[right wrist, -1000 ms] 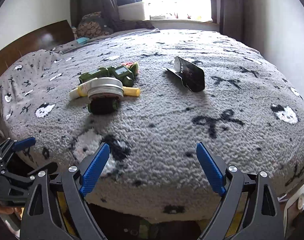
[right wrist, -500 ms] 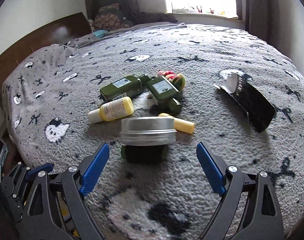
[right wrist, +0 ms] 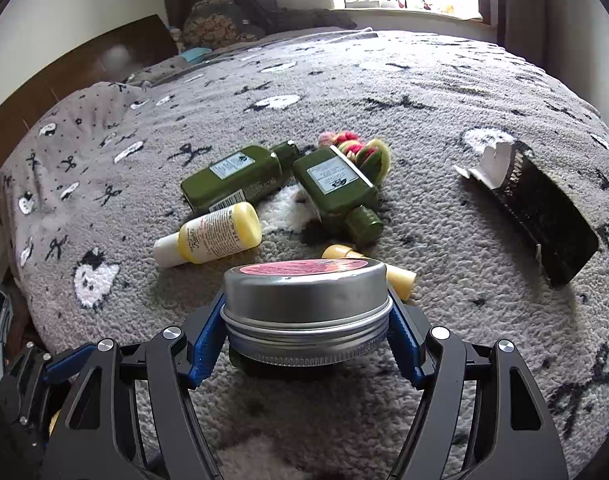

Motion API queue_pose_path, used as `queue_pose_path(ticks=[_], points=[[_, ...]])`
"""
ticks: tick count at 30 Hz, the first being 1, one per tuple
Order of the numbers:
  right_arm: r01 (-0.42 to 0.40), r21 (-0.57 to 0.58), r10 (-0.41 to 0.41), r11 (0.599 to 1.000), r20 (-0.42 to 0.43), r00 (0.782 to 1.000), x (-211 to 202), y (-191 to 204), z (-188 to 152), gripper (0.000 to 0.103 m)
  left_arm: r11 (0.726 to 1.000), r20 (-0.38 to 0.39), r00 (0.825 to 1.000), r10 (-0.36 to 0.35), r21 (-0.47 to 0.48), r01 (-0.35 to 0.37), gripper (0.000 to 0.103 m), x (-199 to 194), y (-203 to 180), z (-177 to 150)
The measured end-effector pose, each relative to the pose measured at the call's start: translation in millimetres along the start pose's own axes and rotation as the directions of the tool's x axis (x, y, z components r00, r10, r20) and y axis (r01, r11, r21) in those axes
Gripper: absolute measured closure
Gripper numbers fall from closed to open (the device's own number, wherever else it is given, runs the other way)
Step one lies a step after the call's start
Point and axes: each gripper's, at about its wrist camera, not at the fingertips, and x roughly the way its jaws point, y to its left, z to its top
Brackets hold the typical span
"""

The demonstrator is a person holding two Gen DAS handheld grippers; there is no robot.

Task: Collect trash
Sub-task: 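Grasp the silver tin with the right tool while the left tool grasps the black thread spool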

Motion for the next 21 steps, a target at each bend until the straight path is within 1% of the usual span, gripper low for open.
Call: queue_pose_path(ticks=[2, 5, 7, 11, 13, 17, 19, 20, 21], points=[[0.007, 0.008, -0.007, 1.000, 0.037, 0.999, -15, -7, 3, 0.032, 1.000, -0.001, 1.000, -0.018, 0.000, 0.018, 0.011, 5, -6, 4], [0.039, 0.018, -0.040, 0.999, 0.088, 0.995, -38, -21, 8, 0.032, 0.999, -0.007, 0.999, -0.042, 0.009, 0.042, 0.011, 14, -18, 12], [0.054, 0.024, -0.056, 0.998, 0.103, 0.993, -46, -31, 11, 0.032, 0.998, -0.002, 0.998, -0.056, 0.018, 0.056, 0.011, 20, -27, 17], [0.089, 0.052, -0.094, 0.995, 0.115, 0.989, -57, -53, 6, 0.032, 0.996, 0.011, 0.996, -0.083, 0.015, 0.083, 0.012, 31, -44, 31], [0.109, 0.067, -0.117, 0.992, 0.118, 0.986, -61, -64, 0, 0.032, 0.995, 0.013, 0.995, -0.098, 0.010, 0.097, 0.018, 38, -50, 39], [0.142, 0.083, -0.151, 0.986, 0.117, 0.982, -67, -80, -15, 0.032, 0.994, 0.002, 0.994, -0.106, -0.010, 0.106, 0.027, 53, -59, 53], [0.161, 0.085, -0.170, 0.983, 0.117, 0.978, -70, -86, -23, 0.032, 0.994, -0.011, 0.994, -0.106, -0.022, 0.106, 0.041, 60, -59, 59], [0.164, 0.087, -0.173, 0.983, 0.116, 0.978, -71, -88, -26, 0.032, 0.995, -0.014, 0.995, -0.102, -0.022, 0.101, 0.044, 63, -60, 61], [0.165, 0.092, -0.175, 0.982, 0.115, 0.978, -73, -91, -30, 0.032, 0.995, -0.016, 0.995, -0.098, -0.021, 0.098, 0.050, 64, -61, 63]])
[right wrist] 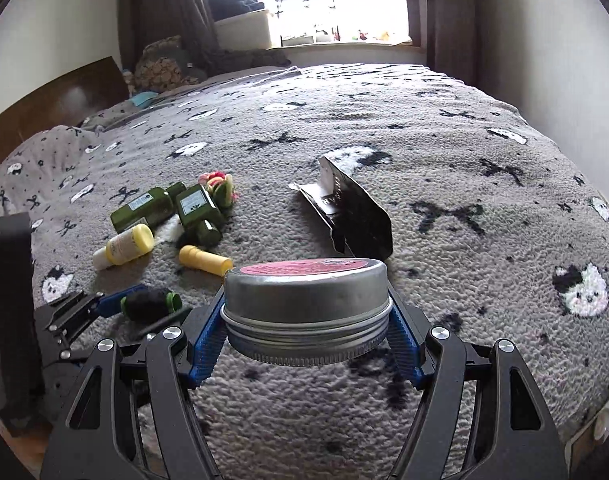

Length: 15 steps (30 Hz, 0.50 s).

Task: Collect trash
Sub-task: 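Grasp the silver tin with the right tool while the left tool grasps the black thread spool, then lower the tin and spool into the bin and open both tools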

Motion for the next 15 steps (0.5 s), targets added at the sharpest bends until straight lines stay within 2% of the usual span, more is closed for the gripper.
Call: queue_pose_path(ticks=[6, 15], points=[[0.001, -0.003, -0.001, 1.000, 0.009, 1.000, -16, -7, -20, 0.032, 1.000, 0.005, 1.000, 0.004, 0.025, -0.004, 0.051, -14, -2, -9], [-0.018, -0.032, 0.019, 0.999, 0.021, 1.000, -49, 3, -57, 0.032, 0.997, 0.064, 0.998, -0.018, 0.082, 0.013, 0.051, -69, -10, -53]])
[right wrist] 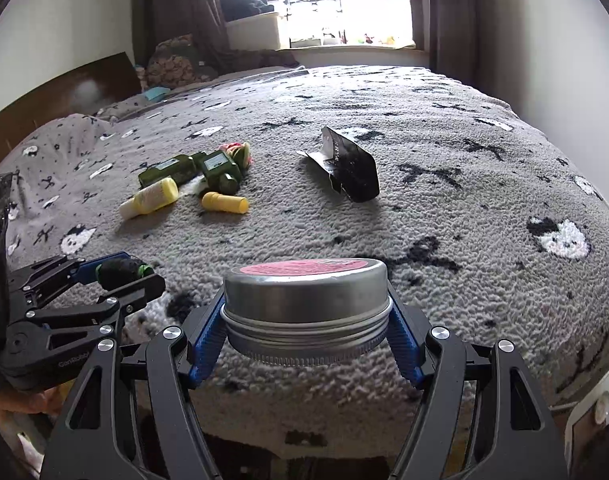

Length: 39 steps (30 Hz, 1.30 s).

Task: Collect trash
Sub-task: 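Lower the tin and spool into the bin and open both tools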

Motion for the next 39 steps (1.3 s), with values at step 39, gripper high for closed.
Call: queue_pose_path(ticks=[39], points=[[-0.076, -0.007, 0.069, 0.997, -0.359, 0.931, 26, 34, -164, 0.032, 0.997, -0.346, 0.935, -0.070, -0.052, 0.055, 0.051, 19, -13, -202]])
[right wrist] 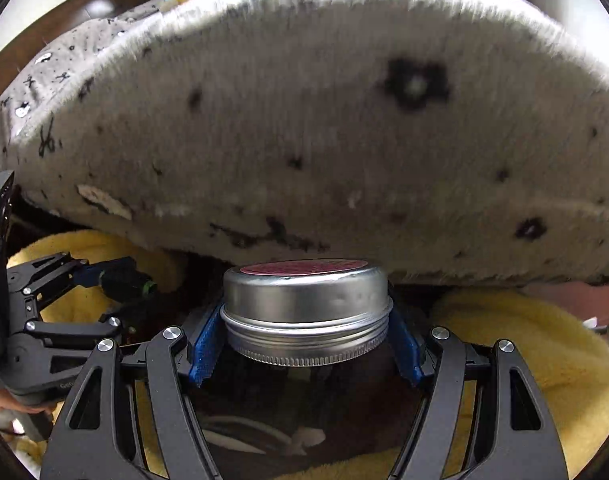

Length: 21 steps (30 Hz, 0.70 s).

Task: Collect trash
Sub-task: 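Lower the tin and spool into the bin and open both tools, then raise both tools back over the bed toward the remaining items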

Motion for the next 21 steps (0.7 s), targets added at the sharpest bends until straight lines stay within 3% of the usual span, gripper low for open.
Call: queue_pose_path(ticks=[15, 18, 20, 21], points=[[-0.070, 0.070, 0.080, 0.995, -0.149, 0.986, 42, -5, -18, 0.032, 0.999, -0.131, 0.990, -0.052, -0.022, 0.049, 0.051, 41, -3, -14], [-0.081, 0.073, 0.091, 0.994, -0.147, 0.985, 44, -5, -19, 0.031, 0.998, -0.138, 0.989, -0.054, -0.025, 0.051, 0.038, 44, -3, -14], [-0.078, 0.069, 0.087, 0.995, -0.139, 0.987, 44, -4, -16, 0.019, 0.999, -0.135, 0.990, -0.051, -0.025, 0.048, 0.034, 43, -2, -15], [-0.075, 0.069, 0.084, 0.995, -0.134, 0.987, 43, -3, -14, 0.019, 0.999, -0.134, 0.990, -0.049, -0.025, 0.046, 0.030, 43, -2, -15]])
